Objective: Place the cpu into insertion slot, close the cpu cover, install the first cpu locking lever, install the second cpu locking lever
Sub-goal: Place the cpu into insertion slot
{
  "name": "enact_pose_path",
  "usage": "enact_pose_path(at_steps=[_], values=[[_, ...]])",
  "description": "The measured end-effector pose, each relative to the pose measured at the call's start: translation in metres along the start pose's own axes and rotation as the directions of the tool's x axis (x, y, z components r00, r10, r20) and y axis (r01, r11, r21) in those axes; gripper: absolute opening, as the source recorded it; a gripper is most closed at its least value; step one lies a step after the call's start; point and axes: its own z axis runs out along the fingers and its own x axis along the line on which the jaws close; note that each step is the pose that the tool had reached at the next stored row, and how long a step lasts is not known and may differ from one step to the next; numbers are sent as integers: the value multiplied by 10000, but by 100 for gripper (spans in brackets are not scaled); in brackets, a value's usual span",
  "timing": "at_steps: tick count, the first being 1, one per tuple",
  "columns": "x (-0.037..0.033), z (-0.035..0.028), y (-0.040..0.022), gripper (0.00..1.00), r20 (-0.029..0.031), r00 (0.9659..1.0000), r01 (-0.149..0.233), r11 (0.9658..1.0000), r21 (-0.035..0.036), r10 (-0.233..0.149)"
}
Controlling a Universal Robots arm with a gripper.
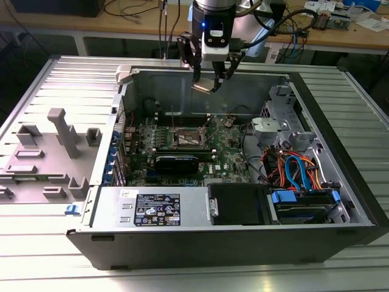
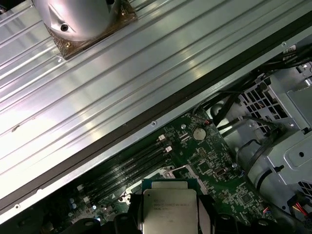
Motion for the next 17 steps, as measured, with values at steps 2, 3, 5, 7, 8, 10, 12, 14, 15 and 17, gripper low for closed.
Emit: enact_pose_path(at_steps=[2,3,5,7,8,10,12,14,15,17], values=[[0,0,0,54,2,10000,-25,10000,-1,25],[0,0,0,54,4,10000,-39,10000,-1,39],[0,0,0,54,5,10000,-52,10000,-1,52],[0,0,0,54,7,10000,-79,10000,-2,79],[0,0,0,54,13,9999,-136,9999,-3,136],[0,1,0,54,34,9993,-378,9993,-8,378],[0,3,0,54,50,9984,-571,9984,-14,571],[0,3,0,54,58,9978,-661,9978,-16,661],[0,4,0,54,61,9976,-691,9976,-17,691],[0,5,0,54,68,9970,-777,9970,-19,777]])
